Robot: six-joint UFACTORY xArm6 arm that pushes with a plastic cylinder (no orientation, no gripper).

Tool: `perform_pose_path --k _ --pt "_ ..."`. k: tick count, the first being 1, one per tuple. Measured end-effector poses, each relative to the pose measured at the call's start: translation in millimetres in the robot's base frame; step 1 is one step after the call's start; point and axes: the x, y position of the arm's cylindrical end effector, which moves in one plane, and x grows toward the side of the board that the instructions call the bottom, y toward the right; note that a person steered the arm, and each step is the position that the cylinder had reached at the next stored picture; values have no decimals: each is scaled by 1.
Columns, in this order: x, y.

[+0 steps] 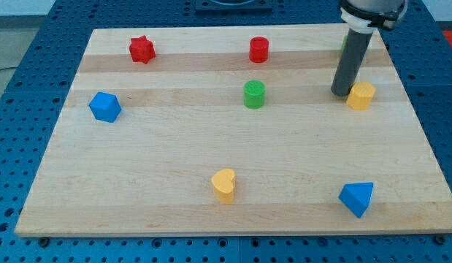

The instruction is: Move the yellow heart to the left side of the board

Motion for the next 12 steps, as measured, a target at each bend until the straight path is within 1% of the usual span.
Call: perform_pose_path --k 2,4,9,10,11,12 --pt "-23 -30" --pt "-24 -55" --pt "-37 -77" --pt "-20 -93" --pt "19 -94" --pt "42 -92"
